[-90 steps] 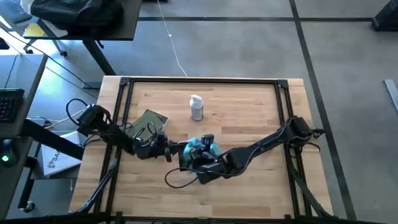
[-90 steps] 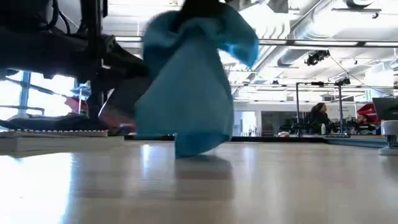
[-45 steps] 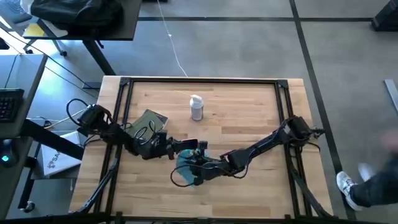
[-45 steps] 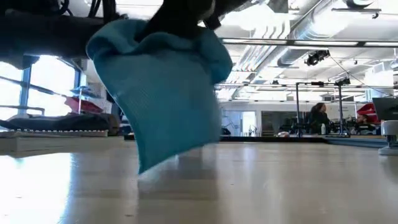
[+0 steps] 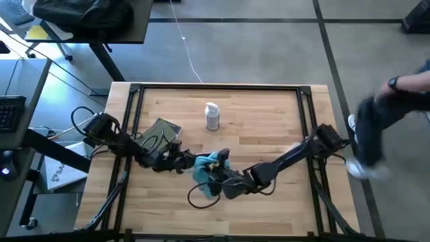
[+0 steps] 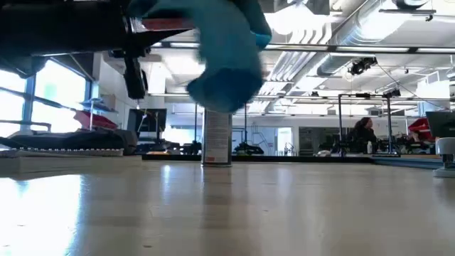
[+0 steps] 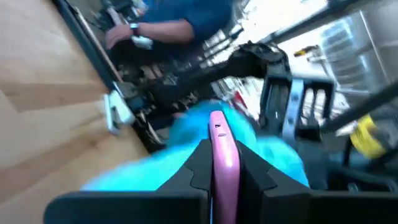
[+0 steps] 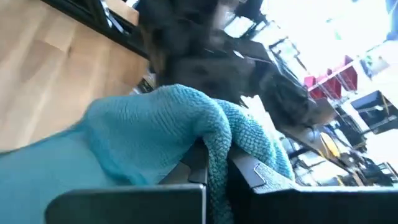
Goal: Apply microfiber cloth
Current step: Wipe the cellphone with the microfiber towel
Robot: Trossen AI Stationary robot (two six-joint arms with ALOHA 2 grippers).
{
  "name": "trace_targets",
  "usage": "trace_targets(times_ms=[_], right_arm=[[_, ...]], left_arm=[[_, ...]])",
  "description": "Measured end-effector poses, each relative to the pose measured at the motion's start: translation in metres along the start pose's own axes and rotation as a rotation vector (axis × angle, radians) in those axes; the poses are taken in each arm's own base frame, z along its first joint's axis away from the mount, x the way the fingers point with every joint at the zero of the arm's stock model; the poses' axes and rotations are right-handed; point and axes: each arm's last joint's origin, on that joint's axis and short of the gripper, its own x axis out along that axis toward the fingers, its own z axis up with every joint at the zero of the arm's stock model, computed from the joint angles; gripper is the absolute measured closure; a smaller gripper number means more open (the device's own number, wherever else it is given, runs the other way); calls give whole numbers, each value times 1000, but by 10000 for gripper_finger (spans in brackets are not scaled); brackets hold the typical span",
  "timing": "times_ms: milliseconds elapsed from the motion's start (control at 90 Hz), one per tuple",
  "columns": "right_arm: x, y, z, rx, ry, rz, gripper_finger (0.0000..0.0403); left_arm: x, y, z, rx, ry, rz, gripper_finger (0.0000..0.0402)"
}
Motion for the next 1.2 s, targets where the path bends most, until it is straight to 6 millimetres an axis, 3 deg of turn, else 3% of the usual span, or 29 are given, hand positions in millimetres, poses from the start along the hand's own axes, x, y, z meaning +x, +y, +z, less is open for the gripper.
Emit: trace_targets(times_ms=[189,433,633,778,911,1033,1200], right_arm=[[-11,-16,1,24,26,-6,403],[1,-19,-4,151,7,177,402],[4,-21,-7,153,17,166,402],[-6,-27,-2,61,10,78,402],[-27,-45,10,72,-47,54,402],[-34,-52,18,159,-127,160,402],[-29,-38,13,236,-108,311,402]], left_arm=[[-2,-2,-4,-1,62,-39,389],[2,-7,-5,8,70,-69,389],[6,-4,0,48,37,-50,389],[8,-1,4,52,6,-32,389],[10,2,9,57,-28,-4,389],[11,3,11,64,-35,-3,389],[11,4,12,86,-35,-6,389]])
